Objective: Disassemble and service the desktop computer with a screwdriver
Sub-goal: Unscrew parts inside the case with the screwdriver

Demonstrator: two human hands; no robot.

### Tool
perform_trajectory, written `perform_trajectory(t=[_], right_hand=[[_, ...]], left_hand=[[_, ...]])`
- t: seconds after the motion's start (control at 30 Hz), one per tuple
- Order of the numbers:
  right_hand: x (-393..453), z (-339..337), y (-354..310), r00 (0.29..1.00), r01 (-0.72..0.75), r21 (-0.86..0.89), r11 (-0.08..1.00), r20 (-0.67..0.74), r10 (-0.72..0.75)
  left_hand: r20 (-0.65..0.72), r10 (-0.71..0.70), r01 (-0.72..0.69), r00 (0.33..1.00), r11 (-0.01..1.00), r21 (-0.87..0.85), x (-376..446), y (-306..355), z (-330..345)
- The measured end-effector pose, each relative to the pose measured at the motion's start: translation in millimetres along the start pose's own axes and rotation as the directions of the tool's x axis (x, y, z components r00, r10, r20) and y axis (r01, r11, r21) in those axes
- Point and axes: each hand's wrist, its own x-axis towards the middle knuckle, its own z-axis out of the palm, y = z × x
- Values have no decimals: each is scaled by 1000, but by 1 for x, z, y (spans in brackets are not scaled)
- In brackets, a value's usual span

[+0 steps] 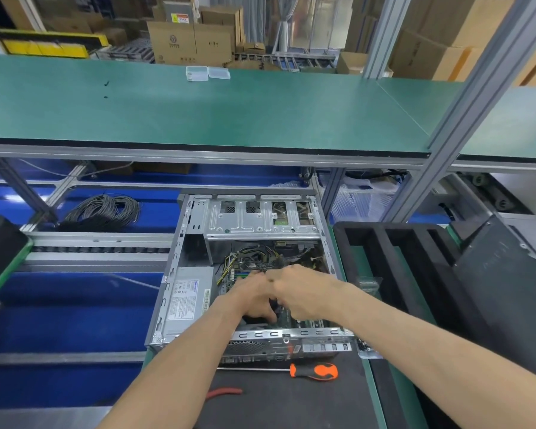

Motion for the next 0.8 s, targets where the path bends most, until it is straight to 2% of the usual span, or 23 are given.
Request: perform_trajectory(t=[0.07,0.13,0.2,0.27,0.37,0.43,0.5,0.57,0.67,0.73,0.8], right_hand=[[0,-3,6,999,-44,50,998,-4,45],[-2,-4,12,984,-172,157,973,-15,177],[-3,-3,12,963,-269,185,945,39,266],[-2,0,7,968,-250,165,954,38,247],[-3,0,4,995,-90,121,989,44,85],[-5,-3,11,998,-40,142,989,56,33],[-8,-3,20,996,-91,211,973,29,86],[-10,0,24,974,-217,288,933,6,225],[-6,5,19,938,-341,246,907,23,347],[-1,3,12,947,-319,214,923,31,320],[3,-1,4,976,-216,149,965,25,215]], left_hand=[[-7,-7,7,1000,999,-38,1,-1,1],[-13,-14,13,1000,999,-37,1,-2,-1],[-13,-14,14,1000,999,-30,1,-2,-2],[-9,-9,9,1000,999,-32,2,-2,-1],[-17,4,-5,1000,999,-41,2,-3,1],[-12,7,-7,1000,999,-47,2,-3,1],[-12,6,-7,1000,999,-52,2,-4,0],[-9,4,-5,1000,999,-53,2,-4,-2],[-6,3,-3,1000,999,-44,3,-4,-2],[-8,3,-3,1000,999,-35,4,-4,-1],[-23,-7,6,1000,1000,-29,3,-3,1]])
